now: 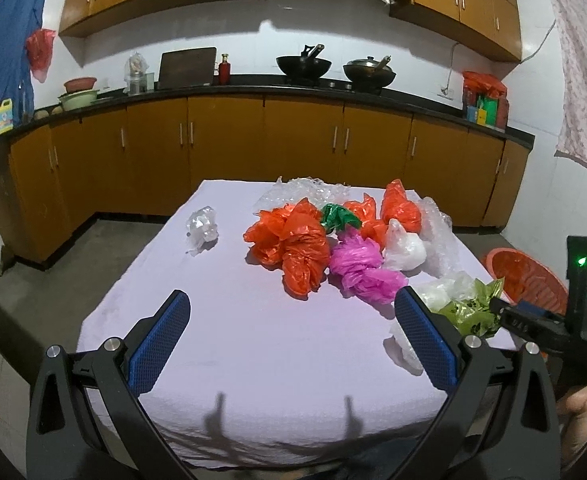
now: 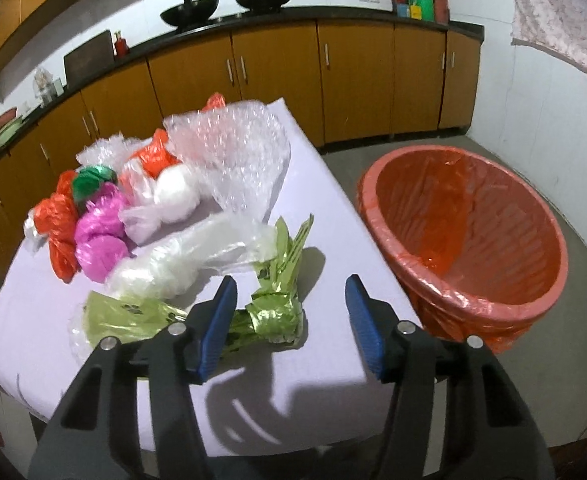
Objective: Collect trash
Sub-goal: 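Grasp the green paw-print bag with the right gripper while the left gripper grasps clear plastic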
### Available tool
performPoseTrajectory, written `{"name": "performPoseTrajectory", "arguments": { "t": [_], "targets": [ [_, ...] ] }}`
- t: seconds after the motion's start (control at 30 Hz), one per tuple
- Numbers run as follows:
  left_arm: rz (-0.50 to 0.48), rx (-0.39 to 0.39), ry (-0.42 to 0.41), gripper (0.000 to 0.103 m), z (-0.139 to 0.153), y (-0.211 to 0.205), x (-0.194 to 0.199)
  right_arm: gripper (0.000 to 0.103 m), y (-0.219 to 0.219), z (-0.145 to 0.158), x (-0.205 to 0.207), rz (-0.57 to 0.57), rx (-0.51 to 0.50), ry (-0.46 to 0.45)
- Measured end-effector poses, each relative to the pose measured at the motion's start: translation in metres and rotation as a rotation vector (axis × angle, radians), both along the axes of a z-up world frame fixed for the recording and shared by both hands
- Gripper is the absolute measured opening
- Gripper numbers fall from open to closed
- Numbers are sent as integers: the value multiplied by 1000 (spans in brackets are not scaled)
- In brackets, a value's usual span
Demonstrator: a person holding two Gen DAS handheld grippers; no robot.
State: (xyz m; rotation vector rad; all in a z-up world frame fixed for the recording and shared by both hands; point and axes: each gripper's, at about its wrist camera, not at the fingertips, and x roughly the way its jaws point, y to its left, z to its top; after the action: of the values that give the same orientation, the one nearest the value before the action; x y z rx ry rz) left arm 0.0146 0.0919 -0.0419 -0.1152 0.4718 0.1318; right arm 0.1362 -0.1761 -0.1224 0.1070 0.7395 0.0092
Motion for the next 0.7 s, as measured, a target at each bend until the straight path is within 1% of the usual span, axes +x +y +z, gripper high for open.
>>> {"name": "performPoseTrajectory", "arguments": {
  "t": [0.13,0.2,0.27,0.3,0.47,0.7],
  "targets": [
    [-26,0,-7,101,-4,-6,12,46,2,-8,9,16,-15,32],
    [-43,2,-4,101,-7,-12,19,40,1,-12,13,23,-13,49],
    [-57,2,2,101,-10,-16,24,30,1,-17,17,38,-4,70],
    [-68,4,5,101,-11,-20,27,29,1,-19,17,47,-1,76],
    [-109,13,21,101,-18,-35,38,23,1,-19,15,61,-19,56],
    [-190,9,65,99,-30,-65,61,22,-23,-1,9,12,12,-9]
  ]
}}
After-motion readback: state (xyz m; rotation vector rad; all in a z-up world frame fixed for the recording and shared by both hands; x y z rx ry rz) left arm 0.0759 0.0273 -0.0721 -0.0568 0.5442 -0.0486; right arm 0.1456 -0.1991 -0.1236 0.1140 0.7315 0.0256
